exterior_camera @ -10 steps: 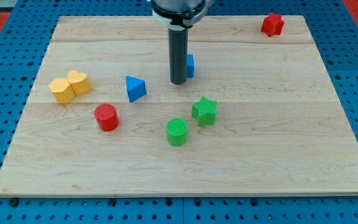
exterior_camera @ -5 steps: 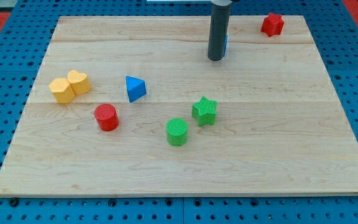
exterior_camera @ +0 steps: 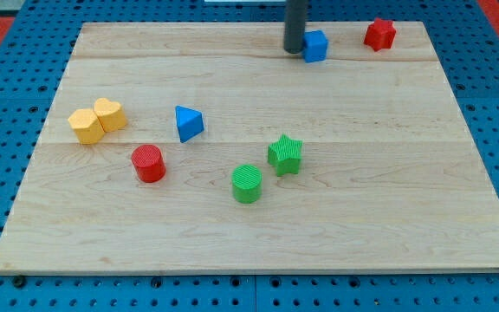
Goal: Push the cube to the left side of the red star
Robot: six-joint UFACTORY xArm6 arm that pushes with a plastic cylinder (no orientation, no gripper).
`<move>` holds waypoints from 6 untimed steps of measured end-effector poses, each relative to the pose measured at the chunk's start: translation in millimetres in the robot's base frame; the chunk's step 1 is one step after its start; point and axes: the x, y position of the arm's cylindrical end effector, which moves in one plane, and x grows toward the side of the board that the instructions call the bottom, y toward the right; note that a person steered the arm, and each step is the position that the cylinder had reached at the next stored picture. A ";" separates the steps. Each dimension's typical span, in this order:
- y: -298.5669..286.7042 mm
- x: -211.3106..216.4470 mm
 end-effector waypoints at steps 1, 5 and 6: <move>24.5 -2.7; 51.6 1.4; 39.4 30.3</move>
